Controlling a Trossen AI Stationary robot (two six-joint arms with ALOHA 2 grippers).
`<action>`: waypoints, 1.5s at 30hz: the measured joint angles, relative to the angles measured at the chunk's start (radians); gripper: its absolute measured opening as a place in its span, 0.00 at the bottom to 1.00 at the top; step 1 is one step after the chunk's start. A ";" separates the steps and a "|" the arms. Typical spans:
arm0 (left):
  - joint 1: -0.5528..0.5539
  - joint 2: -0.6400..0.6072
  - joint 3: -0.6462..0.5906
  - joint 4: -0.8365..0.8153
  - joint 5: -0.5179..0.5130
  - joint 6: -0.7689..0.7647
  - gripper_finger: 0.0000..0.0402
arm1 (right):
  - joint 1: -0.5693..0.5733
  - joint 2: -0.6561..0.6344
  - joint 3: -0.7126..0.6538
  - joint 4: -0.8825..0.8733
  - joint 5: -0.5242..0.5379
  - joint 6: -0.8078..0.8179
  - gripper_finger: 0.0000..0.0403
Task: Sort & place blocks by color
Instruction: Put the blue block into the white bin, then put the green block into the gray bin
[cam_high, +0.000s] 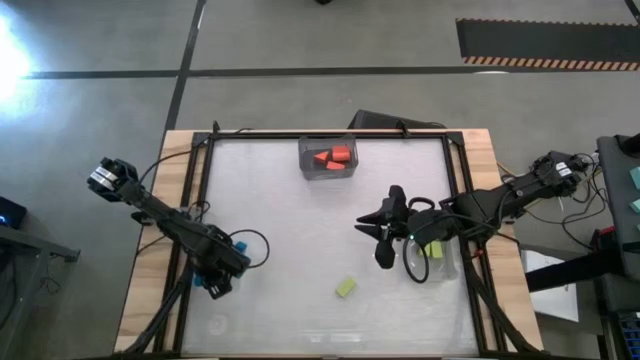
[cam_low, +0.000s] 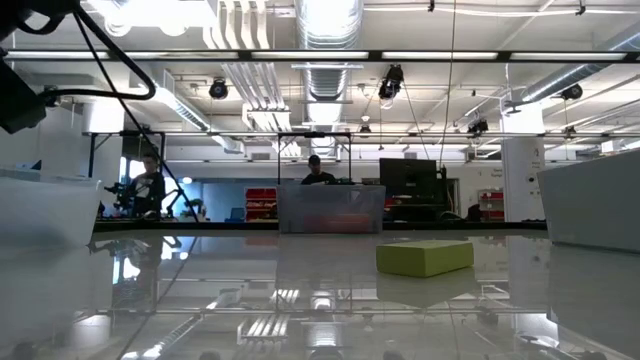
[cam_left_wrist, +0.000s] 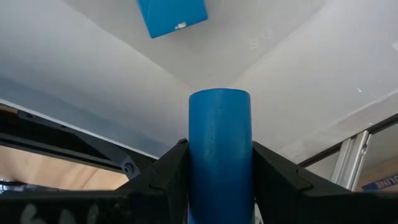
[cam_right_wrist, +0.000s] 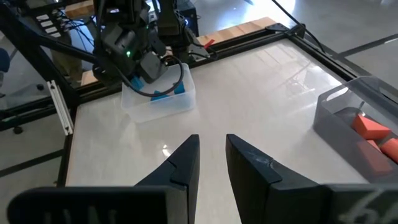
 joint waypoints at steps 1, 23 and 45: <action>0.000 0.001 0.000 0.000 0.000 0.000 0.33 | 0.000 0.000 0.000 0.000 0.000 0.000 0.17; 0.000 0.001 -0.003 0.004 0.000 -0.002 0.54 | 0.000 0.000 0.000 -0.001 -0.003 -0.020 0.17; 0.027 -0.128 0.327 0.054 -0.195 0.151 0.58 | -0.017 0.000 0.002 -0.123 -0.222 0.099 0.17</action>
